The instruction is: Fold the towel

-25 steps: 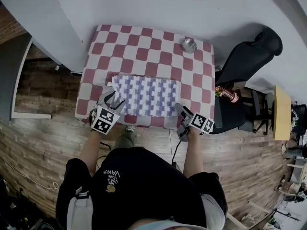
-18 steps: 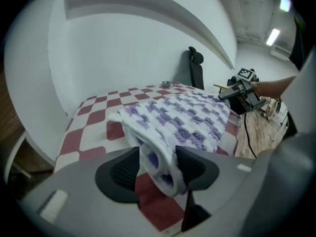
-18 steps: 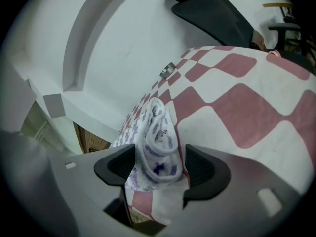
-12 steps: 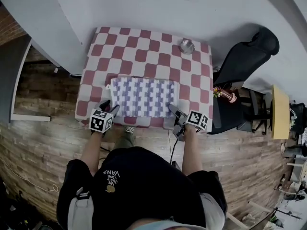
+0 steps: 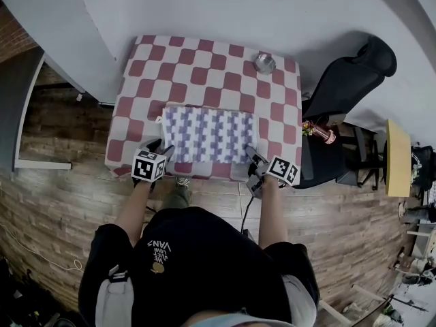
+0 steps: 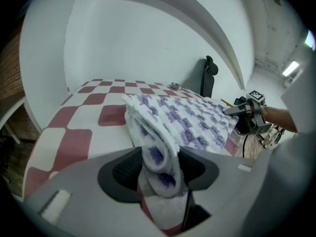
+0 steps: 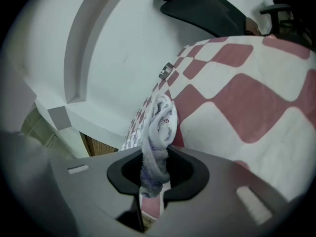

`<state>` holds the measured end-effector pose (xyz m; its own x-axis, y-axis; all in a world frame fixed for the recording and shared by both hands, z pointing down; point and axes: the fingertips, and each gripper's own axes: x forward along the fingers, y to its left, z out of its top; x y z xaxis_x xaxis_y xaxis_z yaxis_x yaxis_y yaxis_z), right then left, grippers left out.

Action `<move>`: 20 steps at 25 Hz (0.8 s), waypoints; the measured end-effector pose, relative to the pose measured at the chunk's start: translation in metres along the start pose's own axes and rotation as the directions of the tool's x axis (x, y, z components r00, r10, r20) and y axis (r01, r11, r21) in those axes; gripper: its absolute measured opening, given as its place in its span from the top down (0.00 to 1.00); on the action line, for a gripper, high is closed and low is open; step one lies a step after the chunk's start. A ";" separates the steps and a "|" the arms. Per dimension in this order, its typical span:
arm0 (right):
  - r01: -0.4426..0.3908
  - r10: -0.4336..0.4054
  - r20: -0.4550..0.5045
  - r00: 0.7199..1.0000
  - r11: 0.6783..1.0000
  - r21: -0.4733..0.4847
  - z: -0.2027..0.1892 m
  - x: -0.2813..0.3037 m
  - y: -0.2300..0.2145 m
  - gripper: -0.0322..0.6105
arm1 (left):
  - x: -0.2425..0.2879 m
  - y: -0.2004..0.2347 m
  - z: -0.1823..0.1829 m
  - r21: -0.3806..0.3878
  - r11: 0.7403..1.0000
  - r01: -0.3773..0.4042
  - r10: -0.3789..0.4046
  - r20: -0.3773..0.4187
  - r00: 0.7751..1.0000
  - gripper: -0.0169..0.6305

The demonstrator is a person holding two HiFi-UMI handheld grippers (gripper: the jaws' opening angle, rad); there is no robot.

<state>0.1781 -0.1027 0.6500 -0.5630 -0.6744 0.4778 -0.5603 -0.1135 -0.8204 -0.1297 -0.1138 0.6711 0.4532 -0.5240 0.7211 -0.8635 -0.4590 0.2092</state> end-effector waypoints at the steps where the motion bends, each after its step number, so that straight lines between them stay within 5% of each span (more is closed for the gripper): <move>1: 0.014 -0.014 0.011 1.000 1.000 -0.014 0.003 -0.006 -0.003 0.82 | 0.004 -0.007 0.002 0.012 1.000 0.008 -0.008 -0.005 1.000 0.64; 15: 0.215 -0.209 0.165 0.964 0.976 -0.019 0.037 -0.120 -0.074 0.82 | 0.052 -0.125 0.020 0.113 0.968 0.226 -0.220 -0.061 0.974 0.64; 20: 0.295 -0.262 0.202 0.944 0.943 -0.154 0.038 -0.124 -0.055 0.83 | 0.050 -0.125 0.021 0.103 0.964 0.245 -0.240 -0.061 0.969 0.64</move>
<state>0.3023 -0.0408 0.6240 -0.2614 -0.7543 0.6023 -0.7882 -0.1933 -0.5842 0.0053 -0.0973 0.6674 0.6327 -0.3539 0.6888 -0.6986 -0.6447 0.3105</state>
